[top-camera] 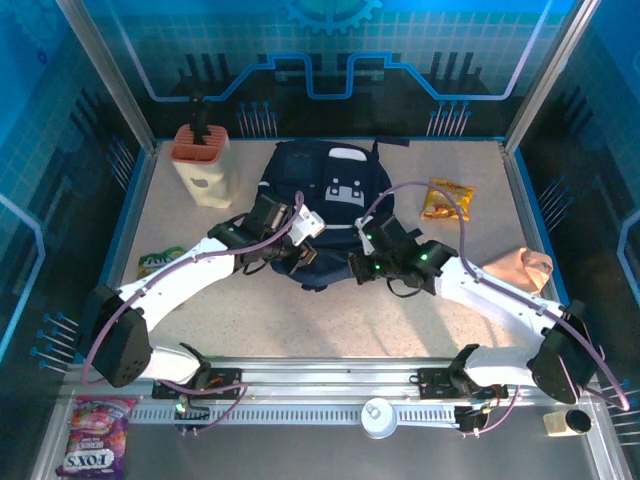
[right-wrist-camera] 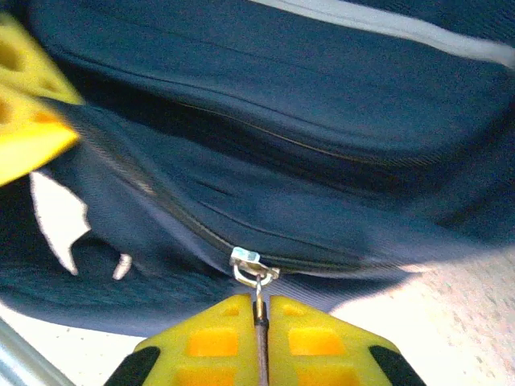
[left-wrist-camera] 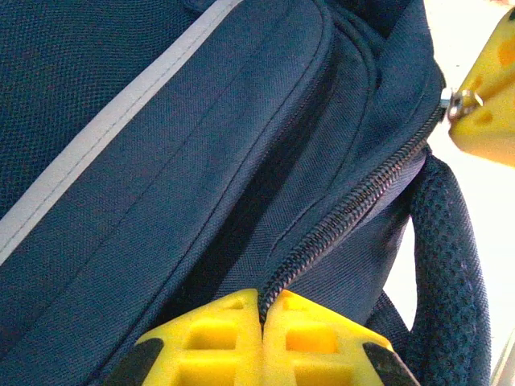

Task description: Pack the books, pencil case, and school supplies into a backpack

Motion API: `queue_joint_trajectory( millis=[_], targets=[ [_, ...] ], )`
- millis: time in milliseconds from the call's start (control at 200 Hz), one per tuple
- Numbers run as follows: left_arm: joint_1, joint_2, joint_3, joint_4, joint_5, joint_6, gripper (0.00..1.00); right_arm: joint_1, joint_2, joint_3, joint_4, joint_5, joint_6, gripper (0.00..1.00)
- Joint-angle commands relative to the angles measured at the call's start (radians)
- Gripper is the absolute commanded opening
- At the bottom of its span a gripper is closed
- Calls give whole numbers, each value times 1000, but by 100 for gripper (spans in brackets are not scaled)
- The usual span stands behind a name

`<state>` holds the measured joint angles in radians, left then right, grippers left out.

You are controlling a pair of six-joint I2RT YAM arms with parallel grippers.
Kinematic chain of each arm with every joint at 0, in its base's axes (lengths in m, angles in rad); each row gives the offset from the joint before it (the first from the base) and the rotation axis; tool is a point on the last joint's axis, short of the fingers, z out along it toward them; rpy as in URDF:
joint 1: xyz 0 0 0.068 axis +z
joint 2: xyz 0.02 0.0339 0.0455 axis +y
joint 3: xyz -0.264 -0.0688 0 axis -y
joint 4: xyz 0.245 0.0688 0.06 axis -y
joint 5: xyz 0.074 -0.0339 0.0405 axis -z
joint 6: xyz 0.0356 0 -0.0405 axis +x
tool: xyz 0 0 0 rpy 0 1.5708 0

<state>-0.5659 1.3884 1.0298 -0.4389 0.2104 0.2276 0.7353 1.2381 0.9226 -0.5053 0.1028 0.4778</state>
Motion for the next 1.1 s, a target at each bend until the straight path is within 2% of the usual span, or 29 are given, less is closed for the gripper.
queue_joint_trajectory(
  millis=[0, 40, 110, 240, 300, 375, 540, 695, 775, 835, 960, 1096],
  targets=[
    [27, -51, 5, 76, -75, -43, 0, -59, -55, -80, -131, 45, 75, 13],
    [28, -55, -2, 82, -57, -45, 0, -78, -59, -93, -113, -1, 86, 18],
    [28, -60, -15, 97, -23, -42, 0, -105, -72, -105, -51, -95, 116, 33],
    [26, -65, -23, 104, 25, -26, 0, -194, -117, -153, 175, -266, 255, 55],
    [27, -67, -26, 102, 46, -10, 0, -236, -113, -172, 260, -314, 355, 60],
    [26, -72, -34, 101, 76, 9, 0, -274, -75, -185, 332, -355, 473, 61],
    [26, -77, -50, 92, 120, 52, 0, -325, 44, -220, 450, -406, 668, 60],
    [24, -75, -62, 73, 138, 83, 0, -329, 108, -207, 504, -437, 688, 54],
    [24, -74, -63, 51, 159, 100, 0, -333, 129, -207, 559, -455, 684, 43],
    [24, -73, -65, 32, 176, 115, 0, -340, 150, -203, 617, -492, 684, 40],
    [23, -84, -71, 19, 201, 125, 0, -338, 200, -186, 856, -636, 706, 31],
    [24, -87, -70, -3, 209, 138, 0, -322, 165, -182, 1035, -701, 706, 20]
  ],
)
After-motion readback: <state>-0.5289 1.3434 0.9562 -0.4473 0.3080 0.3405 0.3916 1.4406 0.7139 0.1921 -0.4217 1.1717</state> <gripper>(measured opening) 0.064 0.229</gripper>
